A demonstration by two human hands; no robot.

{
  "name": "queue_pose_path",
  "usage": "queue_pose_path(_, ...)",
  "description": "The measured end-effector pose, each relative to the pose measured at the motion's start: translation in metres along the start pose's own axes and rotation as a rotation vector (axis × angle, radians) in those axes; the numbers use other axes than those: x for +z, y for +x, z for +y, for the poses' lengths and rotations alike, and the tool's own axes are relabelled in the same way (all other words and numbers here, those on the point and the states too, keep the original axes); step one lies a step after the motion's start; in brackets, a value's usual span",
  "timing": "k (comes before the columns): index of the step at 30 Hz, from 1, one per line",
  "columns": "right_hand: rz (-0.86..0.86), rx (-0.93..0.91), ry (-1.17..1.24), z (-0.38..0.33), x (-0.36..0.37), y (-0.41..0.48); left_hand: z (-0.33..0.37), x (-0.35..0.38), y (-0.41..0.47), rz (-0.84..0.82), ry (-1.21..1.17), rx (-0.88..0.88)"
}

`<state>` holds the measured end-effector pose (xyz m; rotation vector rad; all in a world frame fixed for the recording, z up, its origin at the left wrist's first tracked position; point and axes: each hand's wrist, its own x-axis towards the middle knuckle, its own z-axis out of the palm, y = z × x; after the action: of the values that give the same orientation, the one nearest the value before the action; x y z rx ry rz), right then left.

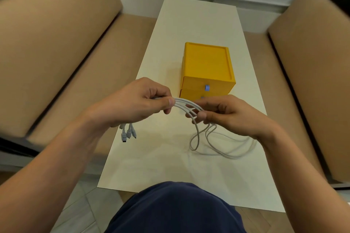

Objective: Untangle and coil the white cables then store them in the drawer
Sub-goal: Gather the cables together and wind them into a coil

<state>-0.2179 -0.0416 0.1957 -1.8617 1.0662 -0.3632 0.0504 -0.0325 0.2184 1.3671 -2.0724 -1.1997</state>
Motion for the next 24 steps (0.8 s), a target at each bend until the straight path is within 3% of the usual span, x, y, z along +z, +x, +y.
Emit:
queue_pose_path(5, 0.059, 0.017, 0.152, -0.002, 0.003, 0.002, 0.001, -0.006, 0.003, 0.043, -0.007, 0.020)
queue_pose_path(9, 0.037, 0.008, 0.068, -0.005, -0.003, 0.005, 0.004, -0.006, 0.008, 0.110, 0.055, 0.033)
queue_pose_path(13, 0.002, 0.047, 0.254, -0.004, -0.002, 0.007, 0.007, -0.002, 0.015, 0.191, 0.153, 0.033)
queue_pose_path(15, 0.034, 0.075, 0.226, -0.003, -0.003, 0.007, 0.006, 0.001, 0.019, 0.236, 0.189, 0.048)
queue_pose_path(19, 0.279, 0.102, 0.186, -0.002, 0.000, 0.008, 0.002, 0.010, 0.026, 0.272, 0.195, 0.053)
queue_pose_path(24, 0.826, 0.181, 0.020, 0.006, 0.011, 0.032, 0.004, 0.024, 0.038, 0.252, 0.232, 0.056)
